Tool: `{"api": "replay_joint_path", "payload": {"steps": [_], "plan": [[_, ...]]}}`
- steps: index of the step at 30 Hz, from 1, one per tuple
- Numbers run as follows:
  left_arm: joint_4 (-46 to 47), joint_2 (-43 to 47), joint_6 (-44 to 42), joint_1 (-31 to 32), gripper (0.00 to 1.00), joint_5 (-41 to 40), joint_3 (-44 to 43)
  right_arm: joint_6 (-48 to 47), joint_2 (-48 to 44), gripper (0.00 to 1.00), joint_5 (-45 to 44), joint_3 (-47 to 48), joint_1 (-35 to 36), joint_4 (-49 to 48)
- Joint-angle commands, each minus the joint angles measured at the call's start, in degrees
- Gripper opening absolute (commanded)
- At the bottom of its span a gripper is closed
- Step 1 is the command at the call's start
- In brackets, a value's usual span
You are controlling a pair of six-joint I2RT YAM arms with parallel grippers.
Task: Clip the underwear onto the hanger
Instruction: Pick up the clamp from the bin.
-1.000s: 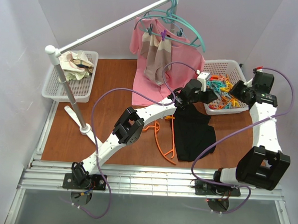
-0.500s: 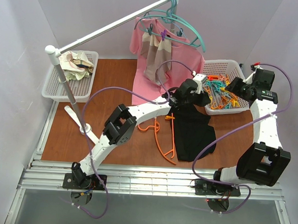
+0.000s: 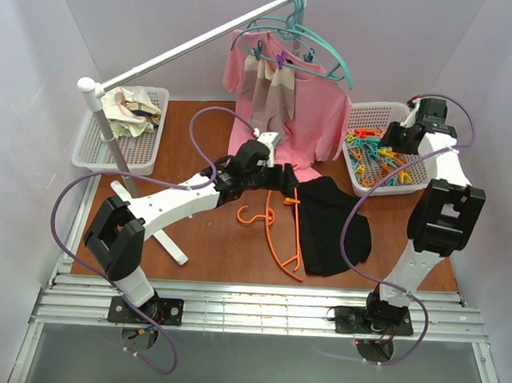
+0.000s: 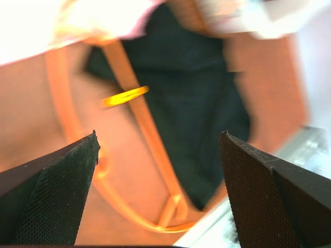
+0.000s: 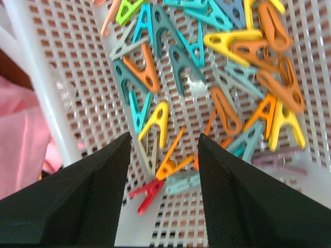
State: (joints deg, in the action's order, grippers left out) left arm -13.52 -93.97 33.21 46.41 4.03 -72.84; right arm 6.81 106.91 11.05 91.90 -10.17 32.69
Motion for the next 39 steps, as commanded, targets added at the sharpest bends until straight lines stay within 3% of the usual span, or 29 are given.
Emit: {"api": "replay_joint_path", "payload": {"steps": [1, 8, 15, 30, 39], "plan": [[-2.4, 1.9, 1.1, -2.2, 0.85, 0.5, 4.7, -2.5, 4.6, 0.45, -2.1, 7.2, 1.6, 1.0], [-5.5, -2.4, 1.2, -3.0, 0.98, 3.2, 1.0, -3.2, 14.7, 0.42, -7.4, 14.6, 4.5, 3.1], [-6.0, -5.3, 5.0, -4.2, 0.98, 5.7, -1.3, -3.8, 17.5, 0.4, -10.8, 14.9, 6.0, 4.5], [-5.6, -5.9, 4.7, -5.7, 0.98, 10.6, 0.2, -3.7, 23.1, 0.39, -12.6, 18.3, 6.4, 5.5], [-5.6, -4.2, 4.5, -5.7, 0.97, 9.0, 1.1, -3.6, 25.7, 0.23, -12.3, 20.0, 6.4, 5.9]]}}
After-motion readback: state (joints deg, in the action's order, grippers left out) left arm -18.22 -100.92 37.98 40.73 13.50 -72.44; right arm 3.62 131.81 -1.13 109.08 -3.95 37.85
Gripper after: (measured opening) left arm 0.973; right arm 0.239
